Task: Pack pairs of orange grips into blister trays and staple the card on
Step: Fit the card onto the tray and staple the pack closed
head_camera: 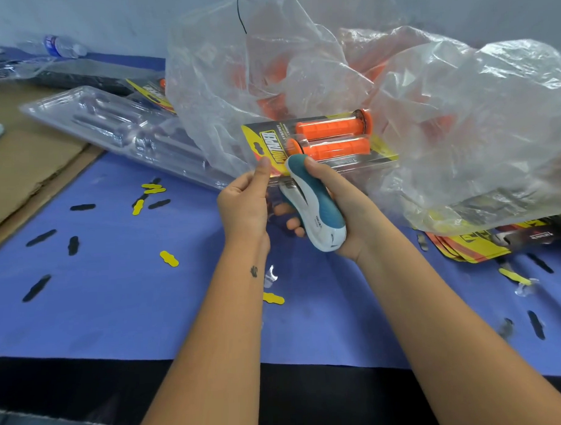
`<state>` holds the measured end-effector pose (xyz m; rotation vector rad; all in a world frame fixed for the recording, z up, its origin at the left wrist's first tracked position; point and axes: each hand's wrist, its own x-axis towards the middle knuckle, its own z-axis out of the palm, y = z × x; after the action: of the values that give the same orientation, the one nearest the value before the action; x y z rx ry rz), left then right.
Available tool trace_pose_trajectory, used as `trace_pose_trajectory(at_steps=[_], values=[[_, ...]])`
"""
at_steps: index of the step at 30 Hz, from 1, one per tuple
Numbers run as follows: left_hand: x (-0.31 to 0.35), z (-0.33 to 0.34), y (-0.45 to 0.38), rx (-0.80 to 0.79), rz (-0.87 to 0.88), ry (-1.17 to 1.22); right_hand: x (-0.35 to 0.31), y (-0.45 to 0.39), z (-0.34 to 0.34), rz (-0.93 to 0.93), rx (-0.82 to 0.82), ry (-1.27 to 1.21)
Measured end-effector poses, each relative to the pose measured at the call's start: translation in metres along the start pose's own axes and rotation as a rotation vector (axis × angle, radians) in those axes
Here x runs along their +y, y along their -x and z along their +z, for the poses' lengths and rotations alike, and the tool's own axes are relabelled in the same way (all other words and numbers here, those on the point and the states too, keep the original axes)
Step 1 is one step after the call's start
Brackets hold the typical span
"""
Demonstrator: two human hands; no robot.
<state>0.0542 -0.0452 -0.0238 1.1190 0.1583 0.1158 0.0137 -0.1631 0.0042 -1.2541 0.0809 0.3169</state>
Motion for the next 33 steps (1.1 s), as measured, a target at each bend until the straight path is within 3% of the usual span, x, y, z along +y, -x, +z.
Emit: trace_pose_trajectory(at_steps=[10,33], values=[[-0.004,0.002,0.002,-0.072,-0.011,0.054,0.002,-0.014,0.004,-0.039,0.018,-0.022],[-0.004,0.005,0.004,-0.056,-0.099,0.1,0.018,-0.013,0.002,-0.092,0.118,0.003]])
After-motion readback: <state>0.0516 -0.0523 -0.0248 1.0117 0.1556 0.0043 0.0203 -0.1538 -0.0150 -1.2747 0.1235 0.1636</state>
